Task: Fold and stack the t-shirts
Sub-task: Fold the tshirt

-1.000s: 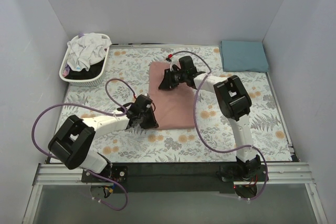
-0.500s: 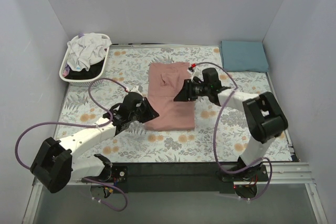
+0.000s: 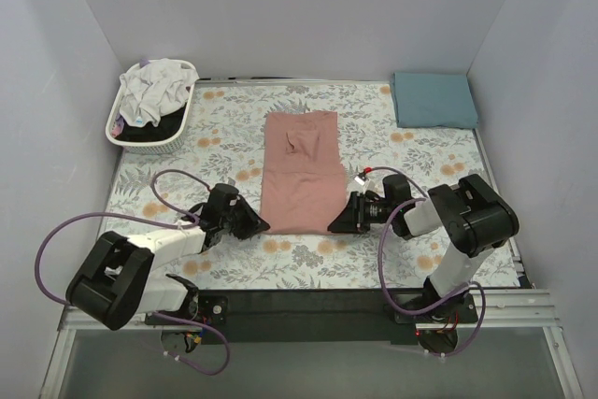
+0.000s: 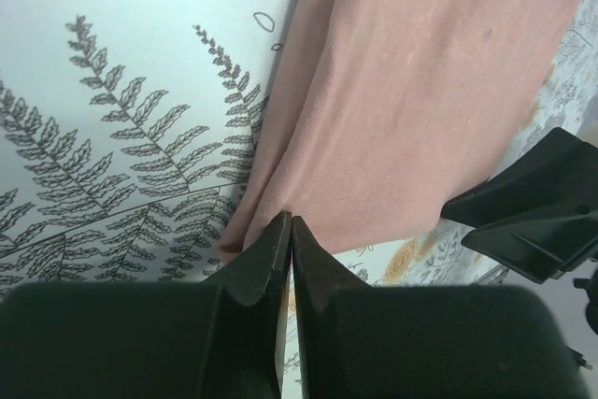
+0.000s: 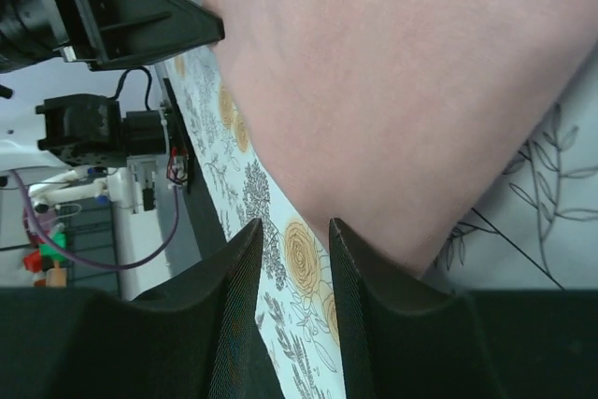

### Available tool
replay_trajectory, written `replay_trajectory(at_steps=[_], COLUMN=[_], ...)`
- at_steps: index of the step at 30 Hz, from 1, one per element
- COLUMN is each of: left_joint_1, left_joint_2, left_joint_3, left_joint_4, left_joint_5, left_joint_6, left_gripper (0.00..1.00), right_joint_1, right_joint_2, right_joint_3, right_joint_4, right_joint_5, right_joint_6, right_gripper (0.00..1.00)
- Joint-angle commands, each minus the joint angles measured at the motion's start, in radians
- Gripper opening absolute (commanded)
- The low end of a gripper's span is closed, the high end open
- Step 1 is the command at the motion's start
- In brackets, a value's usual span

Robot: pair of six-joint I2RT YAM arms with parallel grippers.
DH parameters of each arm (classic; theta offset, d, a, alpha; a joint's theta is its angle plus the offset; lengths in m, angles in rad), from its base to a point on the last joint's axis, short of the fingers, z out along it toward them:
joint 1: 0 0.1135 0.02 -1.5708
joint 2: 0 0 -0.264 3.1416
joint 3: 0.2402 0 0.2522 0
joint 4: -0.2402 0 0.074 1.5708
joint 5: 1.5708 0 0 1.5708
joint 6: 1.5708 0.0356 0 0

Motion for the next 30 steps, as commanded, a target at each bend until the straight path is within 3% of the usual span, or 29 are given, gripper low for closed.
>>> replay_trajectory(at_steps=[1, 5, 10, 12, 17, 20, 26, 30], left_joint_1=[0.021, 0.024, 0.024, 0.024, 0.024, 0.024, 0.024, 0.024], left_joint_2=[-0.024, -0.136, -0.3, -0.325, -0.387, -0.427, -0.452, -0.441], left_joint_3=[-0.068, -0.091, -0.079, -0.072, -0.065, -0.074, -0.068, -0.058], left_joint_4=[-0.01, -0.068, -0.133, -0.147, -0.177, -0.191, -0.216, -0.219], left_joint_5=[0.022, 0.013, -0.024, -0.045, -0.091, -0.119, -0.154, -0.156], left_joint_6=[-0.044, -0.052, -0.023, -0.011, 0.015, 0.025, 0.042, 0.049], left_gripper=[0.03, 0.03, 0.05, 0.11, 0.26, 0.41, 0.59, 0.6], right_joint_1=[-0.055, -0.056, 0.076, 0.153, 0.256, 0.297, 0.326, 0.322], right_joint_2=[0.079, 0.01, -0.111, -0.105, 0.066, 0.2, 0.349, 0.286], right_joint_3=[-0.074, -0.131, -0.039, 0.01, 0.131, 0.191, 0.179, 0.173], right_joint_4=[0.145, 0.287, 0.295, 0.316, 0.496, 0.563, 0.53, 0.256], right_joint_5=[-0.032, -0.086, -0.06, -0.032, 0.037, 0.055, 0.152, 0.256], right_joint_6=[0.038, 0.148, 0.215, 0.245, 0.371, 0.42, 0.407, 0.281], right_gripper=[0.42, 0.42, 0.42, 0.42, 0.43, 0.46, 0.46, 0.47])
